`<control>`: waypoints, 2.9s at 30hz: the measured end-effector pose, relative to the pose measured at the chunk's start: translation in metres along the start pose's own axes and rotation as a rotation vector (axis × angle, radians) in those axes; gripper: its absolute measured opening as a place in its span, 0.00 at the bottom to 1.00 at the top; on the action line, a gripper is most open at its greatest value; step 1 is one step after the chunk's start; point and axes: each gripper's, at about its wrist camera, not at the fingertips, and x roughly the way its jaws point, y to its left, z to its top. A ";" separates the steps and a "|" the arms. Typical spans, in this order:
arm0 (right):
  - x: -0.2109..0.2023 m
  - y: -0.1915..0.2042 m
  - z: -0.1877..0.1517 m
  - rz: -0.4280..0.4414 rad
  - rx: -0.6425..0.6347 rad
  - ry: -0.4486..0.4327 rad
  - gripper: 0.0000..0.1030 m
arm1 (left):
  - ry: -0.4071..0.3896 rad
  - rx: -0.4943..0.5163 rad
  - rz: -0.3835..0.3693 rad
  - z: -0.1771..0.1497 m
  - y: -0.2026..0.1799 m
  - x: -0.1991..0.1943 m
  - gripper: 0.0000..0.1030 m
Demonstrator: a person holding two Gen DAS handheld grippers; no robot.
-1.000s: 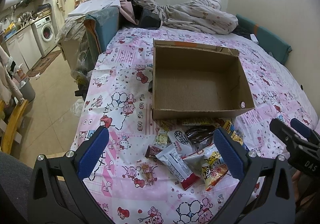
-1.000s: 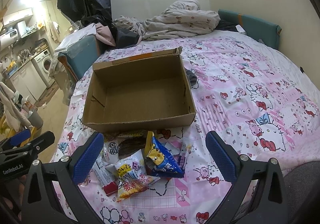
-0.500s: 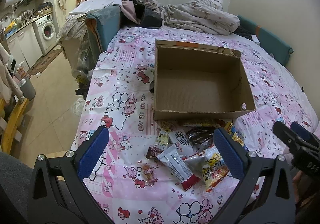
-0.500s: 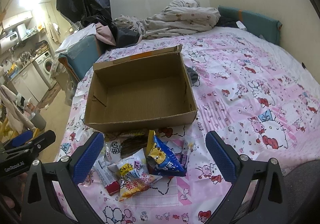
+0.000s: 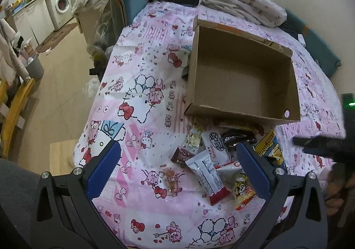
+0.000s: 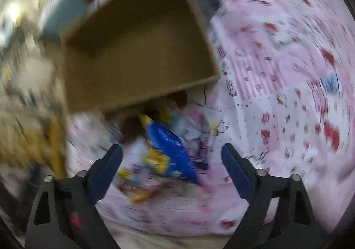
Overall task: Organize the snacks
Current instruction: 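Grasp the blue-and-yellow chip bag with the right gripper while the left grasps a white wafer bar, then carry both snacks over the box and open both grippers to drop them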
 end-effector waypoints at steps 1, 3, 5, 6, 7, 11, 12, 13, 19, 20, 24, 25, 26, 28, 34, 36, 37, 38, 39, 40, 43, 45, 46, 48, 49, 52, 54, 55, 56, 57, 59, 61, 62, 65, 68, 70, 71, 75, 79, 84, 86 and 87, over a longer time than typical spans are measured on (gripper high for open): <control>0.012 0.006 0.001 -0.030 -0.056 0.045 0.79 | 0.009 0.001 0.001 0.000 0.000 0.002 1.00; 0.034 0.015 0.000 -0.078 -0.136 0.117 0.72 | 0.028 -0.002 0.000 0.000 0.002 0.005 1.00; 0.045 0.025 -0.004 -0.070 -0.187 0.141 0.70 | 0.042 -0.008 -0.002 0.000 0.003 0.008 1.00; 0.048 0.031 -0.006 -0.082 -0.221 0.140 0.67 | 0.045 -0.011 -0.002 0.001 0.004 0.009 1.00; 0.049 0.038 -0.009 -0.099 -0.255 0.135 0.66 | 0.046 -0.013 0.001 0.001 0.004 0.009 1.00; 0.052 0.057 -0.021 -0.148 -0.350 0.127 0.66 | 0.049 -0.011 0.006 0.001 0.003 0.009 1.00; 0.056 0.058 -0.021 -0.145 -0.362 0.134 0.66 | 0.048 -0.012 0.005 0.001 0.004 0.010 1.00; 0.061 0.059 -0.021 -0.143 -0.369 0.145 0.66 | 0.050 -0.010 0.004 0.001 0.003 0.011 1.00; 0.078 0.045 -0.017 -0.140 -0.322 0.171 0.38 | 0.056 -0.003 0.008 0.002 0.000 0.014 1.00; 0.073 0.045 -0.016 -0.124 -0.321 0.154 0.36 | 0.059 -0.006 0.011 0.002 0.000 0.015 1.00; 0.037 0.041 -0.021 -0.071 -0.313 0.082 0.35 | 0.114 -0.060 0.025 0.009 0.010 0.026 1.00; 0.023 0.036 -0.020 -0.053 -0.296 0.055 0.34 | 0.121 -0.078 0.041 0.010 0.013 0.028 1.00; 0.010 0.033 -0.021 -0.033 -0.273 0.021 0.34 | 0.125 -0.091 0.058 0.012 0.014 0.030 1.00; -0.011 0.025 -0.024 0.025 -0.209 -0.054 0.34 | 0.141 -0.124 0.059 0.011 0.019 0.033 0.99; -0.042 0.007 -0.035 0.164 -0.083 -0.182 0.34 | 0.306 -0.262 0.018 -0.017 0.005 0.068 0.73; -0.040 0.003 -0.032 0.171 -0.071 -0.175 0.34 | 0.359 -0.285 0.015 -0.035 -0.010 0.083 0.60; -0.036 0.006 -0.035 0.175 -0.066 -0.173 0.34 | 0.375 -0.285 0.014 -0.041 -0.016 0.089 0.55; -0.034 0.006 -0.034 0.180 -0.062 -0.169 0.34 | 0.402 -0.286 0.021 -0.049 -0.023 0.097 0.53; -0.033 0.006 -0.032 0.181 -0.062 -0.168 0.34 | 0.415 -0.290 0.024 -0.055 -0.029 0.102 0.52; -0.033 0.005 -0.032 0.181 -0.062 -0.169 0.34 | 0.424 -0.290 0.028 -0.059 -0.033 0.105 0.52; -0.034 0.000 -0.035 0.194 -0.052 -0.173 0.34 | 0.426 -0.255 0.042 -0.066 -0.046 0.112 0.50; -0.034 -0.003 -0.036 0.197 -0.044 -0.174 0.34 | 0.426 -0.244 0.052 -0.068 -0.050 0.116 0.47; -0.033 -0.005 -0.037 0.199 -0.041 -0.173 0.34 | 0.430 -0.238 0.060 -0.068 -0.052 0.119 0.46; -0.033 -0.006 -0.037 0.207 -0.035 -0.174 0.34 | 0.431 -0.225 0.083 -0.068 -0.054 0.122 0.42; -0.033 -0.007 -0.036 0.207 -0.034 -0.177 0.34 | 0.433 -0.211 0.098 -0.067 -0.055 0.124 0.37; -0.034 -0.007 -0.036 0.204 -0.035 -0.182 0.34 | 0.433 -0.203 0.119 -0.068 -0.059 0.128 0.27; -0.035 -0.007 -0.036 0.207 -0.032 -0.181 0.34 | 0.441 -0.205 0.125 -0.067 -0.058 0.128 0.26; -0.035 -0.007 -0.036 0.211 -0.031 -0.180 0.34 | 0.441 -0.204 0.113 -0.066 -0.058 0.124 0.26; -0.035 -0.007 -0.036 0.216 -0.030 -0.179 0.34 | 0.434 -0.197 0.104 -0.063 -0.057 0.118 0.26; -0.035 -0.007 -0.036 0.221 -0.030 -0.180 0.34 | 0.414 -0.177 0.104 -0.057 -0.058 0.106 0.26; -0.037 -0.006 -0.036 0.238 -0.031 -0.187 0.34 | 0.366 -0.153 0.085 -0.048 -0.057 0.086 0.26; -0.040 -0.005 -0.035 0.259 -0.032 -0.200 0.34 | 0.321 -0.114 0.072 -0.036 -0.058 0.067 0.26; -0.043 -0.004 -0.035 0.273 -0.034 -0.211 0.34 | 0.298 -0.095 0.064 -0.030 -0.058 0.058 0.26; -0.053 0.000 -0.031 0.319 -0.034 -0.243 0.34 | 0.212 -0.018 0.022 0.002 -0.056 0.029 0.26; -0.060 0.004 -0.020 0.330 -0.031 -0.264 0.34 | 0.142 0.037 0.007 0.039 -0.059 0.015 0.26; -0.065 0.006 -0.008 0.340 -0.026 -0.283 0.34 | 0.103 0.070 0.001 0.059 -0.064 0.012 0.26; -0.067 0.007 -0.003 0.339 -0.021 -0.288 0.34 | 0.092 0.091 0.001 0.069 -0.067 0.015 0.26; -0.067 0.017 0.028 0.323 -0.020 -0.299 0.34 | 0.078 0.132 -0.017 0.099 -0.073 0.024 0.26; -0.055 0.023 0.060 0.309 -0.026 -0.298 0.34 | 0.062 0.182 -0.020 0.116 -0.086 0.044 0.26; -0.021 0.017 0.091 0.270 -0.019 -0.263 0.34 | 0.087 0.213 -0.032 0.117 -0.098 0.082 0.26; -0.006 0.011 0.095 0.271 0.000 -0.238 0.34 | 0.101 0.220 -0.032 0.116 -0.102 0.096 0.26; 0.000 0.008 0.095 0.266 0.006 -0.229 0.34 | 0.110 0.217 -0.037 0.114 -0.103 0.104 0.26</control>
